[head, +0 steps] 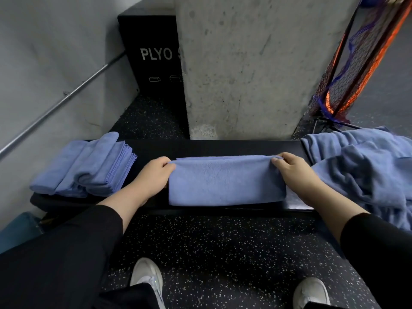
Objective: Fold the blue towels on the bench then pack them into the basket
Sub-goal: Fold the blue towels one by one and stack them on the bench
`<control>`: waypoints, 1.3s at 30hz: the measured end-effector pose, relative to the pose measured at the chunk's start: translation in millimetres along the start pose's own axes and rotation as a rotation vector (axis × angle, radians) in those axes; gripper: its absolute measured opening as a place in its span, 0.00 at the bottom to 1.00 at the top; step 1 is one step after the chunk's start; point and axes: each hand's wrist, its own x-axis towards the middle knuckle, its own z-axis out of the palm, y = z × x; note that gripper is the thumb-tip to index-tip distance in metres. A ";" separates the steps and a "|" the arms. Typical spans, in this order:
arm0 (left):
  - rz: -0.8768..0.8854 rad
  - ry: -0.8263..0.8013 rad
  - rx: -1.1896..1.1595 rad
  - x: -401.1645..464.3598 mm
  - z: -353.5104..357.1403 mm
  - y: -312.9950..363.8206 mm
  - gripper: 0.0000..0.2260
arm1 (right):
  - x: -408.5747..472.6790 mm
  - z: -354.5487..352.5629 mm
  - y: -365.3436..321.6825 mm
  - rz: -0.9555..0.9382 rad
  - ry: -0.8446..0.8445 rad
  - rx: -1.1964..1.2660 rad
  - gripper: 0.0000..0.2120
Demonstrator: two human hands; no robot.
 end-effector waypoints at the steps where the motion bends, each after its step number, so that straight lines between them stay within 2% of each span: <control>1: -0.006 0.014 0.043 6.9 2.8 -0.7 0.10 | 7.2 3.6 -0.8 0.007 -0.002 -0.053 0.11; 5: 0.007 0.077 0.211 31.7 12.0 2.5 0.12 | 38.8 17.9 2.3 0.009 0.013 -0.309 0.12; 9: 0.001 0.123 0.316 50.4 19.1 0.8 0.12 | 61.3 28.0 8.1 0.005 0.058 -0.402 0.15; 13: 0.022 0.222 0.410 63.6 23.9 -1.0 0.08 | 68.9 33.9 11.1 0.004 0.098 -0.439 0.14; 14: 0.042 0.250 0.401 65.4 24.6 -0.2 0.09 | 68.6 34.9 11.3 -0.001 0.127 -0.443 0.13; 16: 0.129 0.291 0.415 66.4 27.4 1.2 0.16 | 64.5 35.8 8.0 -0.046 0.200 -0.491 0.18; 18: 0.287 0.305 0.480 62.3 32.8 4.9 0.18 | 60.2 39.0 2.8 -0.150 0.260 -0.563 0.20; 20: 0.458 0.225 0.585 53.9 41.3 7.9 0.18 | 52.5 48.9 -4.7 -0.285 0.256 -0.601 0.17; 22: 0.550 0.093 0.679 44.5 52.7 6.4 0.19 | 41.0 64.8 -9.5 -0.381 0.166 -0.584 0.17; 24: 0.558 -0.045 0.767 37.8 62.9 1.4 0.22 | 29.2 84.4 -11.4 -0.411 0.000 -0.548 0.21; 26: 0.519 -0.174 0.847 34.9 68.5 -5.4 0.25 | 18.0 102.1 -7.0 -0.318 -0.172 -0.601 0.23; 28: 0.459 -0.256 0.879 33.8 67.0 -10.2 0.26 | 11.9 110.9 0.8 -0.299 -0.231 -0.735 0.28; 34: 0.385 -0.252 0.866 36.9 51.8 -22.2 0.30 | 14.5 101.1 12.6 -0.355 -0.229 -0.813 0.40; 39: 0.339 -0.238 0.840 42.4 45.6 -27.0 0.29 | 19.9 94.9 15.9 -0.417 -0.247 -0.801 0.41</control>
